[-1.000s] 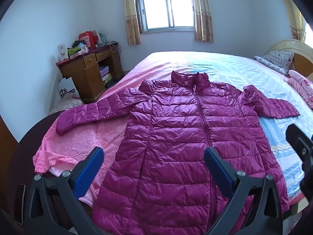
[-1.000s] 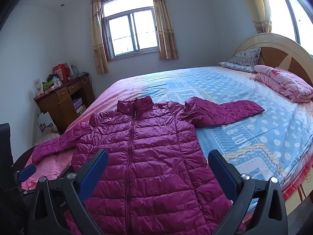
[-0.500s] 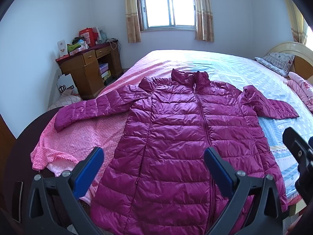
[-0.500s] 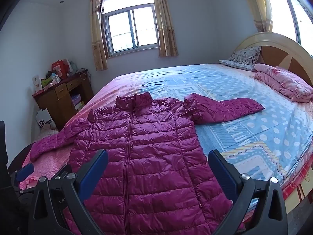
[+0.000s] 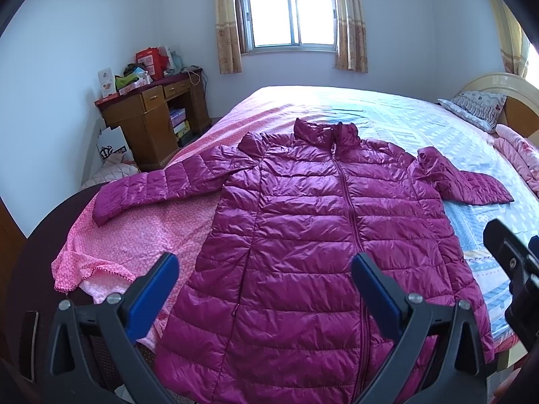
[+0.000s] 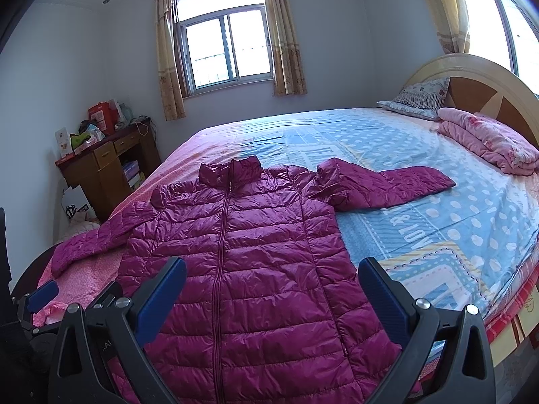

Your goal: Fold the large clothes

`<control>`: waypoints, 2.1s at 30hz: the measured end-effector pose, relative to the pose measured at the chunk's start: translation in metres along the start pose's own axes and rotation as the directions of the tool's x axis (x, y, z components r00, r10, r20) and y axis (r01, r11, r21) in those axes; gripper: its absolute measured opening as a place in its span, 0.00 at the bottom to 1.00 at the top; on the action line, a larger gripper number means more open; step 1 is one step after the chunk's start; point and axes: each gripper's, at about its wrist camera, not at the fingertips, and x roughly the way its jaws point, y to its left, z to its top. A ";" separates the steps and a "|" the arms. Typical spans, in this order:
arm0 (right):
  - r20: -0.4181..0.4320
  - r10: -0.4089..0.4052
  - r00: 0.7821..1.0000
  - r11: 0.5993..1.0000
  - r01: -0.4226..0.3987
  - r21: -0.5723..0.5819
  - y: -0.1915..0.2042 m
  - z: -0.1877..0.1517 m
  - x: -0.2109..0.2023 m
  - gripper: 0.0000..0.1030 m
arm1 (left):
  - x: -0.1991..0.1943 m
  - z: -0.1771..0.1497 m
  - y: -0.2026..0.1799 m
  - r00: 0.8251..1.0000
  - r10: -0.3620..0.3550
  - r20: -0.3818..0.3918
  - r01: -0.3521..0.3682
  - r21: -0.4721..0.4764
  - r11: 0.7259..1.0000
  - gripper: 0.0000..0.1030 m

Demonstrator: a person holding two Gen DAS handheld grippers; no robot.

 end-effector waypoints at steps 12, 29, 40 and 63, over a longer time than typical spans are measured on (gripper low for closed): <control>-0.013 -0.002 1.000 1.000 0.002 0.004 -0.001 -0.003 0.003 0.99 | -0.001 -0.001 0.000 1.000 -0.007 0.004 0.007 -0.005 1.000 1.00; -0.028 0.001 1.000 1.000 0.000 0.010 -0.001 -0.003 0.005 0.99 | -0.001 -0.001 0.000 1.000 -0.009 0.004 0.009 -0.009 1.000 1.00; -0.031 0.001 1.000 1.000 0.000 0.012 -0.001 -0.003 0.005 0.99 | -0.001 -0.001 0.000 1.000 -0.009 0.004 0.009 -0.010 1.000 1.00; -0.130 0.018 0.991 0.996 -0.006 0.093 -0.039 -0.007 0.061 0.99 | 0.043 0.004 -0.001 0.996 -0.070 -0.057 0.069 -0.015 0.998 1.00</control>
